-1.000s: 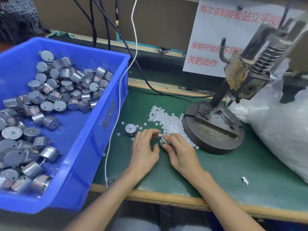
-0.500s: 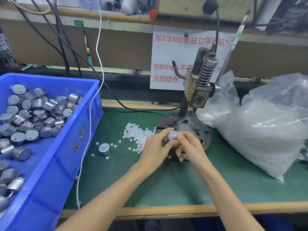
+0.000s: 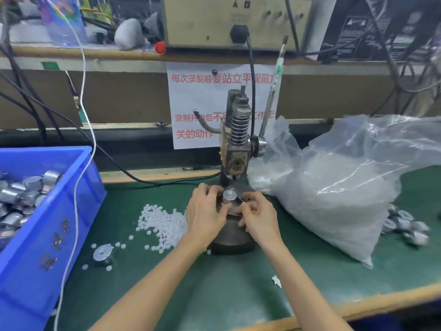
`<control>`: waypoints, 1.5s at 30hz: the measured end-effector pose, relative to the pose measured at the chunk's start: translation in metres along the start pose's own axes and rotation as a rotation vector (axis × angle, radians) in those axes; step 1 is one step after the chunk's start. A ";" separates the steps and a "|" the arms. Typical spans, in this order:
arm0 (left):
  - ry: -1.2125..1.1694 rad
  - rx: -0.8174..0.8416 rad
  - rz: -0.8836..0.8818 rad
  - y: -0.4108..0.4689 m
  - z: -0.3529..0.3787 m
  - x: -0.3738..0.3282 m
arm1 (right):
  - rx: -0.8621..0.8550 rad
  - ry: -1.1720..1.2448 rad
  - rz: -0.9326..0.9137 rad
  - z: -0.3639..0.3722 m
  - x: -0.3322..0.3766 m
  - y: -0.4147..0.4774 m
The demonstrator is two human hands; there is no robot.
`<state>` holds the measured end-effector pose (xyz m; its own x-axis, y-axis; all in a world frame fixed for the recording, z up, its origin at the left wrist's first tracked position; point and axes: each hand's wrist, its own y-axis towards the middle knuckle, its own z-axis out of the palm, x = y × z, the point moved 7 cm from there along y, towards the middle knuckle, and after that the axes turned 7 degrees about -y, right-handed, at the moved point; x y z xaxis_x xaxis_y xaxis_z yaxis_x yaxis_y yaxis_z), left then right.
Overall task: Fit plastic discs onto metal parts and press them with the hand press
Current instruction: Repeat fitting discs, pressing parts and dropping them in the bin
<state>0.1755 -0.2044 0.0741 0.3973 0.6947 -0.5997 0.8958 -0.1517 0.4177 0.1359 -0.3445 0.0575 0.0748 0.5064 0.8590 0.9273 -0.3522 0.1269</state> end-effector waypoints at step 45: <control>-0.202 0.046 -0.113 0.006 0.010 0.005 | -0.379 0.240 -0.206 -0.067 0.085 0.012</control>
<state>0.1848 -0.2091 0.0664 0.3219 0.5550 -0.7670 0.9430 -0.1159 0.3119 0.1287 -0.3585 0.1655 -0.2240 0.4160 0.8813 0.7117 -0.5480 0.4396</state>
